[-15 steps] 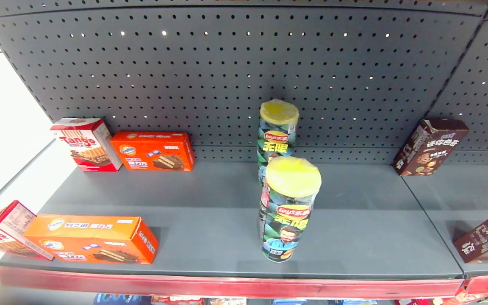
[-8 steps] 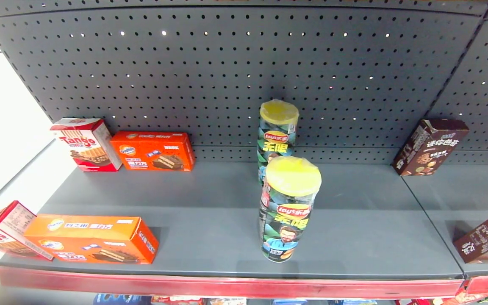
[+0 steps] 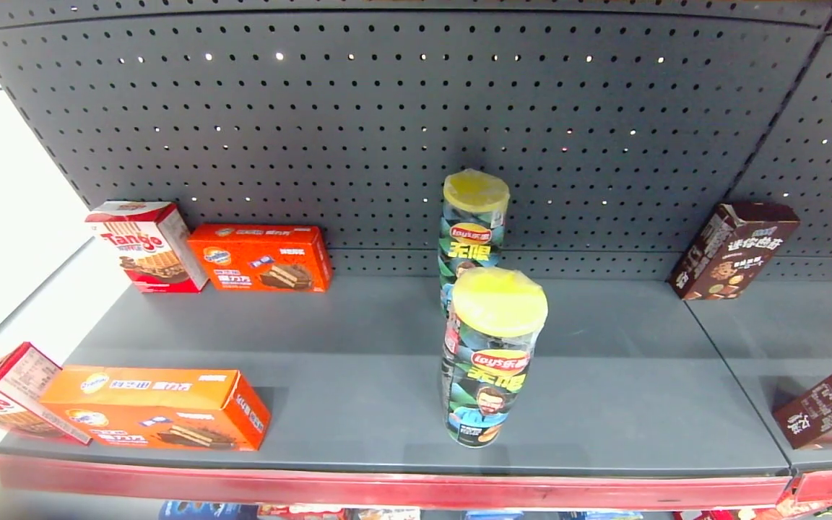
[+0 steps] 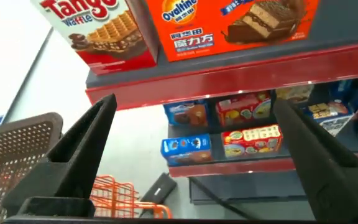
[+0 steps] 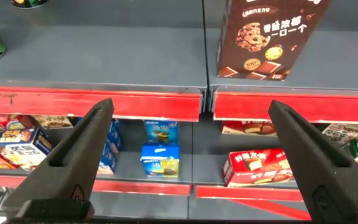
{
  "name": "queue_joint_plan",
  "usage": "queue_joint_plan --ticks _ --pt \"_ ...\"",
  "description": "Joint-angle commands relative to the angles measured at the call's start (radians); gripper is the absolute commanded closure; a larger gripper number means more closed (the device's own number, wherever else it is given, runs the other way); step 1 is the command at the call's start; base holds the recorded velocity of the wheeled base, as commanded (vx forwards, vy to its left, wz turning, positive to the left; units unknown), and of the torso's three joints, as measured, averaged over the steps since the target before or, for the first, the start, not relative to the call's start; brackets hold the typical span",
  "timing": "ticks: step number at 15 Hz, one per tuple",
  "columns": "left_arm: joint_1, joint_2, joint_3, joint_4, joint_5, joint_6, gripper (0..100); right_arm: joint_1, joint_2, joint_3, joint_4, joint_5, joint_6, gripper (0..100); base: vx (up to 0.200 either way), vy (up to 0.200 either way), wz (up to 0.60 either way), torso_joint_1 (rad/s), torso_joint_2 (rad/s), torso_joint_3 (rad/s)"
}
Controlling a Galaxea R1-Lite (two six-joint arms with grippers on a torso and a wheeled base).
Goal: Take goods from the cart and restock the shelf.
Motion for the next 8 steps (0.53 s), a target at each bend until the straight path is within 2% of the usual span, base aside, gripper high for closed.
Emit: queue_joint_plan --ticks 1,2,3,4,6,7,8 --pt "0.078 0.021 0.0 0.0 0.024 0.001 0 -0.001 0.0 0.001 0.0 0.0 0.0 0 0.0 0.0 0.0 0.0 0.0 0.0" --pt "0.229 0.03 0.0 0.0 0.024 -0.001 0 -0.001 0.0 0.001 0.0 0.0 0.0 0 0.0 0.0 0.0 0.0 0.0 0.0" --pt "0.284 0.027 0.0 0.002 0.022 -0.019 0 0.0 0.0 0.001 0.0 0.0 0.0 0 0.0 0.0 0.0 0.0 0.0 0.0" --pt "0.272 0.026 0.002 0.002 -0.004 -0.071 0 0.0 0.0 0.001 0.0 0.0 0.0 0 0.0 0.0 0.0 0.0 0.0 0.0" --pt "0.232 0.023 0.009 -0.012 -0.071 -0.134 0 -0.001 0.0 0.001 0.0 0.0 0.0 0 0.0 0.0 0.0 0.0 0.0 0.0" --pt "0.23 0.023 0.014 -0.023 -0.097 -0.145 0 -0.001 0.0 0.001 0.0 0.0 0.0 0 0.0 0.0 0.0 0.0 0.0 0.0" --pt "0.229 0.021 0.04 -0.029 -0.166 -0.152 0 0.0 0.0 0.001 0.0 0.0 0.0 0 0.0 0.0 0.0 0.0 0.0 0.0"
